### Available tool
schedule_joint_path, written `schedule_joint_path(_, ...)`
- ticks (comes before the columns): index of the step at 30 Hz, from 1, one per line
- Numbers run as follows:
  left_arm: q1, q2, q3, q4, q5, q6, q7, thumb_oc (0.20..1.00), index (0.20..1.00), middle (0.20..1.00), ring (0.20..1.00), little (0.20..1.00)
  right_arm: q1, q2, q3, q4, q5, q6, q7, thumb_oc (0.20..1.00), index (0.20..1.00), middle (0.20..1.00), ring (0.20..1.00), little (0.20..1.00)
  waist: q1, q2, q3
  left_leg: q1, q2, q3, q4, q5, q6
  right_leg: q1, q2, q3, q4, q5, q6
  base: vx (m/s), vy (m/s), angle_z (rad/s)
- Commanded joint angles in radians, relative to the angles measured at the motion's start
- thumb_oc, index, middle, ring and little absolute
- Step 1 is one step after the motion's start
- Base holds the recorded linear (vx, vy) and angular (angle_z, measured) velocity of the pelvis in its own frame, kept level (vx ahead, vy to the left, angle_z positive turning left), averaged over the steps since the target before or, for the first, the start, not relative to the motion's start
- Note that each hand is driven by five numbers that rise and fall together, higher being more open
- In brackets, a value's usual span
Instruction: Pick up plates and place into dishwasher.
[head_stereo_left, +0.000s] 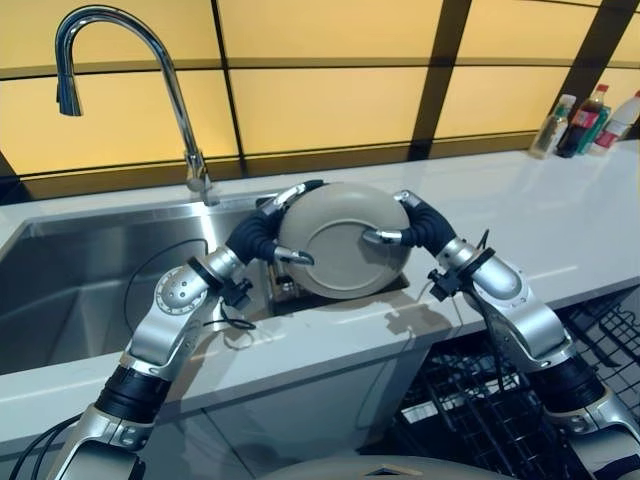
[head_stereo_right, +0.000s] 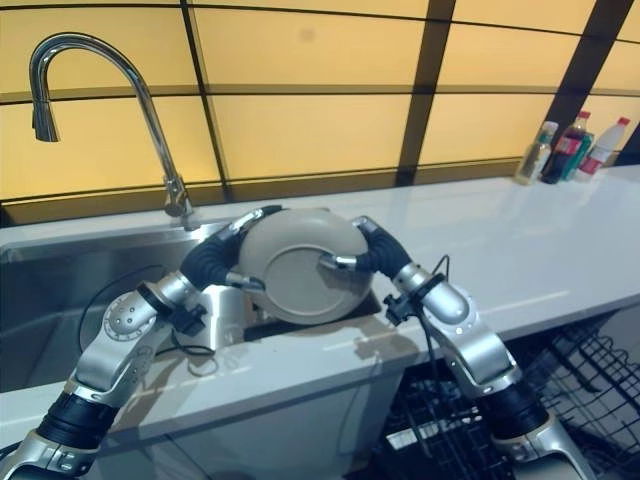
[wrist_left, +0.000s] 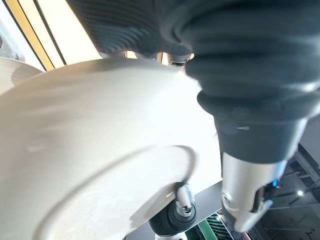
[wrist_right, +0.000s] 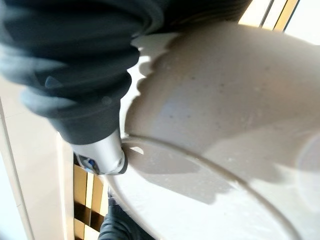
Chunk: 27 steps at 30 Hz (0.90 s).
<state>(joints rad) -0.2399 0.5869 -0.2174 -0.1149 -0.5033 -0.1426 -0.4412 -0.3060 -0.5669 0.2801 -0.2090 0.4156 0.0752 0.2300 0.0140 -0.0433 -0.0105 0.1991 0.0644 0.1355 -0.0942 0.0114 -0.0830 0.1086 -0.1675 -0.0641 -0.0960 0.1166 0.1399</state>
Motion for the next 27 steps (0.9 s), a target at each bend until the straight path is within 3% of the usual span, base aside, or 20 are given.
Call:
schedule_joint_path(1,-0.088,-0.014,0.007,0.015,-0.018,-0.055,0.021,1.000,1.000,1.000,1.000,1.000,-0.060,-0.016,-0.069,0.001,-0.012,-0.050,-0.044,0.200,0.200,0.200,0.200,0.200,0.007,0.020,0.006,-0.023,-0.108,-0.013,0.023,-0.111,0.119,0.014,0.080,-0.052,0.009,-0.105,-0.027,0.00,0.000,0.00)
schedule_joint_path(17,-0.065,-0.062,0.066,0.055,-0.108,-0.055,0.128,1.000,1.000,1.000,1.000,1.000,-0.136,-0.094,-0.166,0.020,-0.091,-0.100,-0.147,0.200,0.200,0.200,0.200,0.200,-0.001,0.006,0.012,-0.021,-0.107,-0.002,0.033,-0.124,0.118,0.013,0.084,-0.043,0.009,-0.104,-0.031,0.00,0.000,0.00)
schedule_joint_path(27,-0.063,-0.068,0.105,0.086,-0.168,-0.047,0.184,1.000,1.000,1.000,1.000,1.000,-0.168,-0.166,-0.252,0.065,-0.187,-0.118,-0.296,0.200,0.200,0.200,0.200,0.200,-0.020,0.000,0.014,-0.015,-0.105,0.012,0.030,-0.130,0.119,0.005,0.089,-0.024,0.009,-0.098,-0.032,-0.01,0.000,-0.05)
